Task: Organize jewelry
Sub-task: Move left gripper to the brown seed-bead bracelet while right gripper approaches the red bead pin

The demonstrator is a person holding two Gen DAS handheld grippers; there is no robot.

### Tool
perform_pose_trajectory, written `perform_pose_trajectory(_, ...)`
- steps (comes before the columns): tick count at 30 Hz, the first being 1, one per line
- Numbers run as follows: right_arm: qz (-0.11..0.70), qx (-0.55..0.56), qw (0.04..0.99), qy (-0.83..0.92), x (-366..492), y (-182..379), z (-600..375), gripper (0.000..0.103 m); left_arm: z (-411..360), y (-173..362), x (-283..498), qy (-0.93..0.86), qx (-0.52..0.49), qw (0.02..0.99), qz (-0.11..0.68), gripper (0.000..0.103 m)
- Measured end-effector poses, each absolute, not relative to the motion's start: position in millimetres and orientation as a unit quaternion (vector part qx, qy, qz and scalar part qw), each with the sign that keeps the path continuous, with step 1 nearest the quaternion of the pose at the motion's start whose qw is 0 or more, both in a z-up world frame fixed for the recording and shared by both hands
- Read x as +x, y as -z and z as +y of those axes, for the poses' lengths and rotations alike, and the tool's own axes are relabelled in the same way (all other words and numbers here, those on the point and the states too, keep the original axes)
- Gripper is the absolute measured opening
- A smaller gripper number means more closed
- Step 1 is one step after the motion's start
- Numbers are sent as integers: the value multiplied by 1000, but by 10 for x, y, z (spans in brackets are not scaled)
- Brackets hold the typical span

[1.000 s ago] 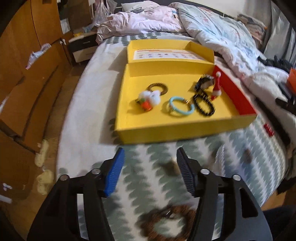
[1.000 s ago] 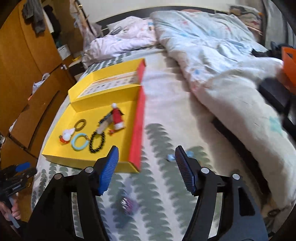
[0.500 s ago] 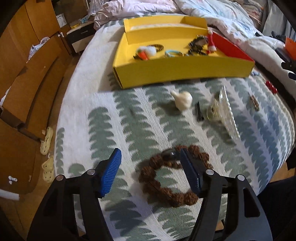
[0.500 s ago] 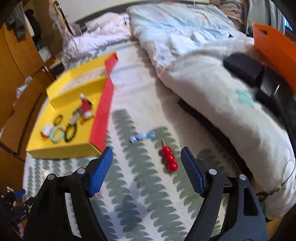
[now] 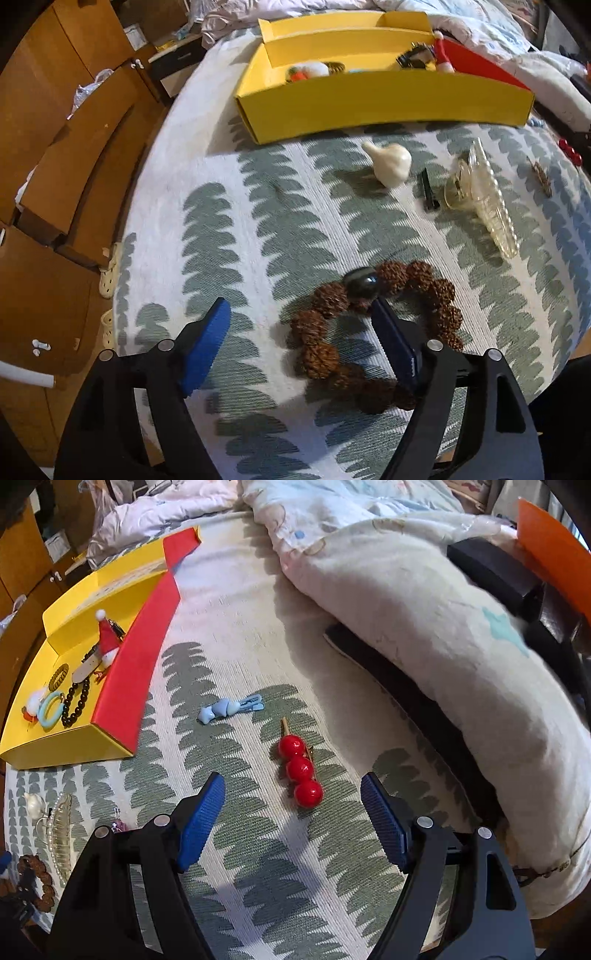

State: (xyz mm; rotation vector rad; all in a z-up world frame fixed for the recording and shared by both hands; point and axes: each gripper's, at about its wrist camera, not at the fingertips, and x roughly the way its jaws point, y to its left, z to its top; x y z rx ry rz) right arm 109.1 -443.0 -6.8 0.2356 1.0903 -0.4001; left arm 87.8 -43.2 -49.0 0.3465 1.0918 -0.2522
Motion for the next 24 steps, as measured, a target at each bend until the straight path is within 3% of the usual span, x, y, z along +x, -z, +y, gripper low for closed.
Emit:
perform_pose_trajectory(13, 540, 113, 813, 185, 1160, 244, -4460, 78, -392, 600, 940, 95, 144, 835, 523, 88)
perform_pose_trajectory(24, 550, 132, 806, 172, 1294, 372, -4530, 78, -324, 659, 994, 98, 115, 827, 541, 90)
